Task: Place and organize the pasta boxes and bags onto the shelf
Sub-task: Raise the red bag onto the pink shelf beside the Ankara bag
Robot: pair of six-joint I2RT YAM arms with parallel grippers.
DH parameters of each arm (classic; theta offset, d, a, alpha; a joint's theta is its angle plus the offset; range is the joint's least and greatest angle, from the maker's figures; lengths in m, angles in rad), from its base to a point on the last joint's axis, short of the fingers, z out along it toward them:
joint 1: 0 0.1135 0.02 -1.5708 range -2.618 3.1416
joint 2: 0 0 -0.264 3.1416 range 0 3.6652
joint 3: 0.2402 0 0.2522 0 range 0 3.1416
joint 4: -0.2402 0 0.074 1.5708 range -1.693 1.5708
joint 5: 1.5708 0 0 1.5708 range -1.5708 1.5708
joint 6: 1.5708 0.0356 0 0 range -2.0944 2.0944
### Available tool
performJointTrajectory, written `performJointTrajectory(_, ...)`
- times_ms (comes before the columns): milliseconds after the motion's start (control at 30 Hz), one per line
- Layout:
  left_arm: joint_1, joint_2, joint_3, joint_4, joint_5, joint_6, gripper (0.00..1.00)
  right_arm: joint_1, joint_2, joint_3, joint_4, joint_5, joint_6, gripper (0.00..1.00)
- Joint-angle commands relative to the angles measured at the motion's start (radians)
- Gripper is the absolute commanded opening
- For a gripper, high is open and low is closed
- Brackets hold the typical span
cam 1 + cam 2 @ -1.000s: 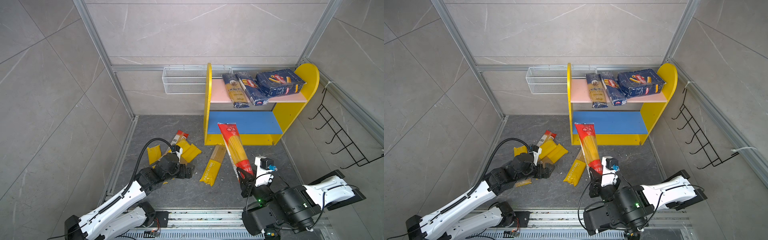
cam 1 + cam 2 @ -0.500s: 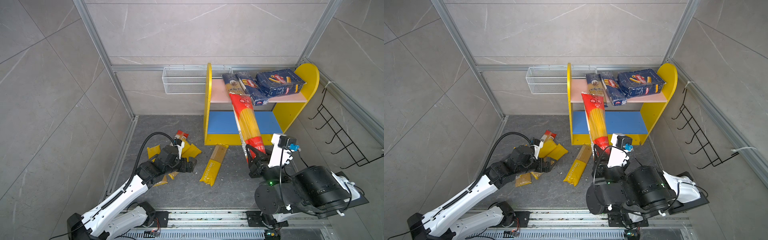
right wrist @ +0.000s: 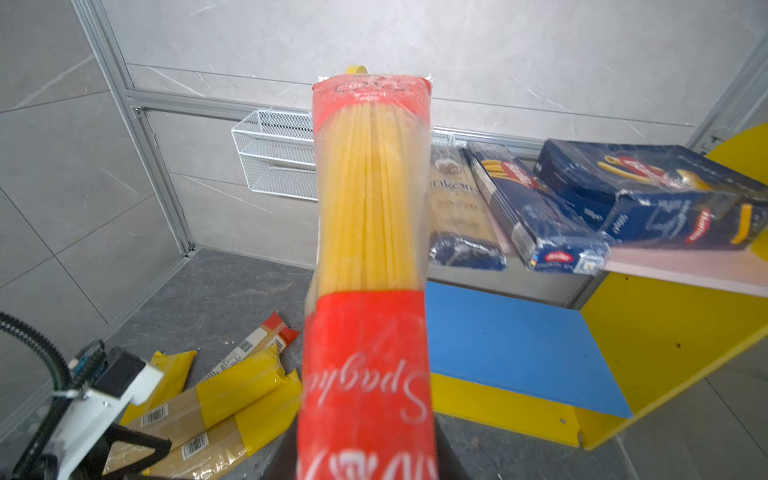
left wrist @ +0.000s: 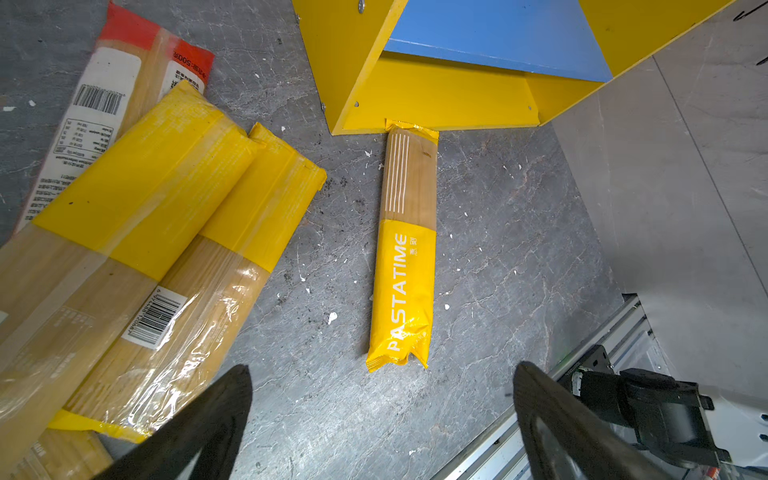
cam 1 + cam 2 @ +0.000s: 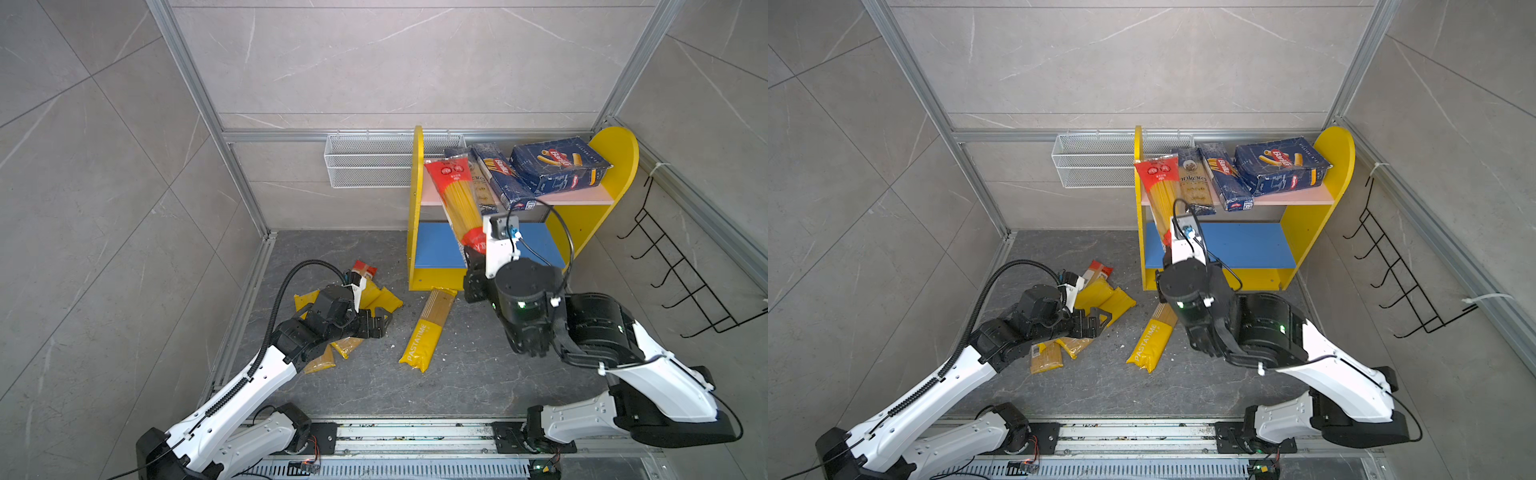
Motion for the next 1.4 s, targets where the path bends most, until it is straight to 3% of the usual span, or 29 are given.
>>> performJointTrajectory(0,0.035,-0.041,0.033,-0.004,0.023,0.044,1.0,-0.079,0.087,0.19,0.134,-0.096,-0.12,0.11)
performJointTrajectory(400,0.132,-0.025,0.039,0.005,0.099,0.053,1.0,-0.453,0.372,0.6,0.021,-0.39,-0.068,0.12)
performJointTrajectory(700,0.169,0.001,0.037,0.016,0.125,0.049,1.0,-0.619,0.597,0.799,0.009,-0.522,-0.004,0.13)
performJointTrajectory(1100,0.194,0.011,0.017,0.019,0.125,0.047,1.0,-0.671,0.779,0.87,0.044,-0.604,0.074,0.14)
performJointTrajectory(1367,0.197,0.012,0.006,0.027,0.132,0.04,1.0,-0.661,0.74,0.809,0.028,-0.62,0.104,0.16)
